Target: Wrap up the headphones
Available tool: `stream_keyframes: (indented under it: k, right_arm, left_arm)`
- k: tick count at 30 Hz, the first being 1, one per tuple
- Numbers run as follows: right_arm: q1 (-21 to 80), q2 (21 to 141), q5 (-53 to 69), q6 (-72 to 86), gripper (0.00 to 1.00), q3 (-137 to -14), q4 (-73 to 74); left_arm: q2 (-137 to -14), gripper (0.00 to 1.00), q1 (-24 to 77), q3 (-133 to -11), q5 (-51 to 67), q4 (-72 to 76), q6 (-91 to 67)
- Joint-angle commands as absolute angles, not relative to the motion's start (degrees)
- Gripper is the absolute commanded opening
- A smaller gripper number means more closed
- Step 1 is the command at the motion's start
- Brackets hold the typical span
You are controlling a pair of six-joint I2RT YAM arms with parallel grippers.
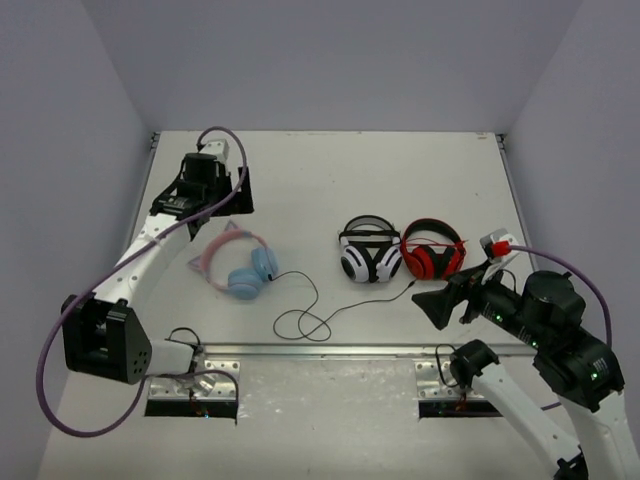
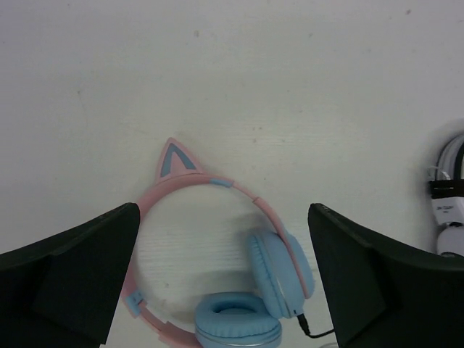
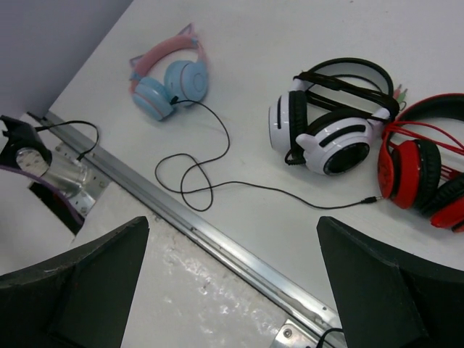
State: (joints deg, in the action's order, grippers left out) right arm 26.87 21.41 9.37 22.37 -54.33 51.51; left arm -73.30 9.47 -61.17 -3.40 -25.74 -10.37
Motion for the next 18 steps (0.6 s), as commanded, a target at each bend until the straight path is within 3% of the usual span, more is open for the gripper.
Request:
stream_keyframes:
  k: [1,7,18]
  right_arm:
    - [27.07,19.78,17.13,23.03,0.99,-53.18,48.34]
    - [27.24,17.58,18.82,18.29,0.99,-51.94,51.15]
    - [30.23,13.01,21.10,18.02,0.99,-51.76,50.19]
  left_arm:
    - [-77.50,1.00,6.60,-63.90,-5.80,-31.03,-1.87]
    - [-92.27,1.00,3.78,-68.81,-4.04,-40.15,1.30]
    - [-103.60,0.98,-4.31,-65.48,3.96,-34.89,4.57]
